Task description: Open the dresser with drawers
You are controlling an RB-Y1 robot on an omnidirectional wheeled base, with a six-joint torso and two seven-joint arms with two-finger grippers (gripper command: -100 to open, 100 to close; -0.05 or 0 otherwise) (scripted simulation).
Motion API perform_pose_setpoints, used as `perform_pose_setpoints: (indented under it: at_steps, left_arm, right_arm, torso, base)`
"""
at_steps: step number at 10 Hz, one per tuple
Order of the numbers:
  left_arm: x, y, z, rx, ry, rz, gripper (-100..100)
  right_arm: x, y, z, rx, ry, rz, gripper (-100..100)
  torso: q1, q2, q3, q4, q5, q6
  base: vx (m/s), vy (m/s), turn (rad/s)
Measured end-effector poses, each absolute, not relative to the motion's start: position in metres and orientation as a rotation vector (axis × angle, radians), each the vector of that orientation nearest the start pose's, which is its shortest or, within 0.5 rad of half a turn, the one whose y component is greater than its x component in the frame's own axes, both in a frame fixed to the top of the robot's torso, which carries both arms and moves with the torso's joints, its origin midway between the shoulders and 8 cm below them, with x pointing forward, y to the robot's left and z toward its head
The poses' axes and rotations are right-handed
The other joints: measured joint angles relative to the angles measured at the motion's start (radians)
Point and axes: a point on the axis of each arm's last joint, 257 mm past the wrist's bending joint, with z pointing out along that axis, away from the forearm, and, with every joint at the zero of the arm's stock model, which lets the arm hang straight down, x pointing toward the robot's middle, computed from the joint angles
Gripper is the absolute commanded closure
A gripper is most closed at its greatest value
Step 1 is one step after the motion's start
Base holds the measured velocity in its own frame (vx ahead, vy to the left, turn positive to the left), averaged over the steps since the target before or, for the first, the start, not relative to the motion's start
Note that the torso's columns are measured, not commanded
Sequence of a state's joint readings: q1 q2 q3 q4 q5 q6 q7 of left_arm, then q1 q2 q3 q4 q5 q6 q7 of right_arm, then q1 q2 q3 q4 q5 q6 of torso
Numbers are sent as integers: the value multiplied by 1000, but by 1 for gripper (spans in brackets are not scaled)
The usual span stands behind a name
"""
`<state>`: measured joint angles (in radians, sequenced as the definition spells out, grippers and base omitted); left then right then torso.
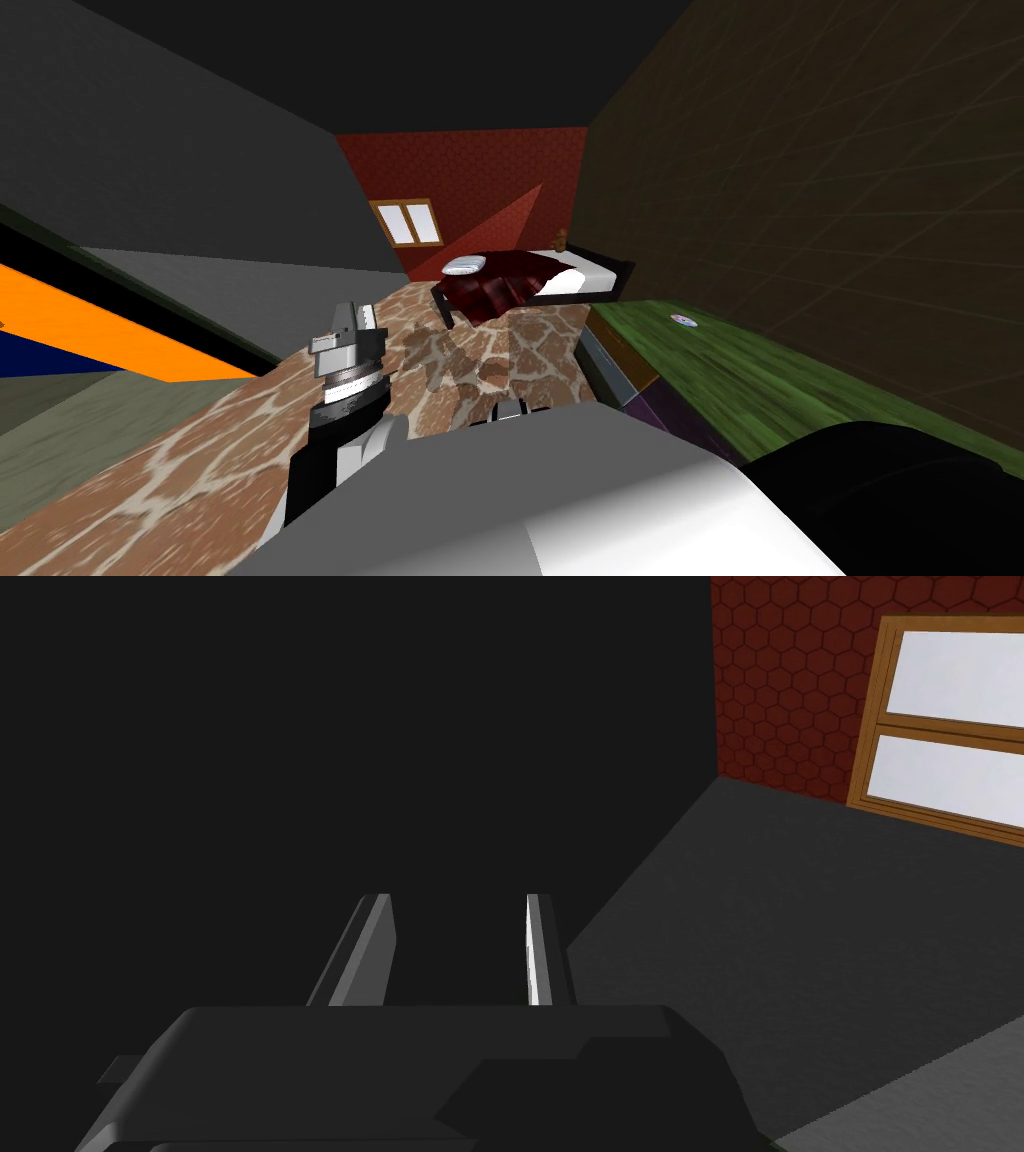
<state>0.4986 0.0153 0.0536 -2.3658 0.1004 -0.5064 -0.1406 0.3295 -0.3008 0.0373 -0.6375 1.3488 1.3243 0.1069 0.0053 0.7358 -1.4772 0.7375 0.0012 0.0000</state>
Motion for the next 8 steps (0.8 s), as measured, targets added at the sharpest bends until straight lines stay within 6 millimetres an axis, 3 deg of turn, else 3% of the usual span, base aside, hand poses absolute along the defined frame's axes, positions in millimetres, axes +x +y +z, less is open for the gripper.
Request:
perform_pose_setpoints:
  at_steps: [4,5,6,8]
  left_arm:
    - [319,300,65,-576,531,-1204,0]
    - [319,300,65,-575,531,-1204,0]
    - [319,301,65,-575,532,-1204,0]
    - [319,301,65,-575,532,-1203,0]
  right_arm:
    - [-40,-627,-426,382,2145,-2134,100]
    - [-40,-627,-426,382,2147,-2133,-100]
    - [-40,-628,-427,380,2148,-2134,-100]
    - [-40,-630,-426,377,2150,-2135,-100]
  torso:
    - [-5,3,2,1,-1,0]
    - [-11,2,1,1,-2,0]
    - [-19,2,1,0,-5,0]
    - [-10,2,1,1,-3,0]
  base:
    - [11,165,-3]
    - [11,-91,8]
    - [7,-160,21]
    - [-2,-178,19]
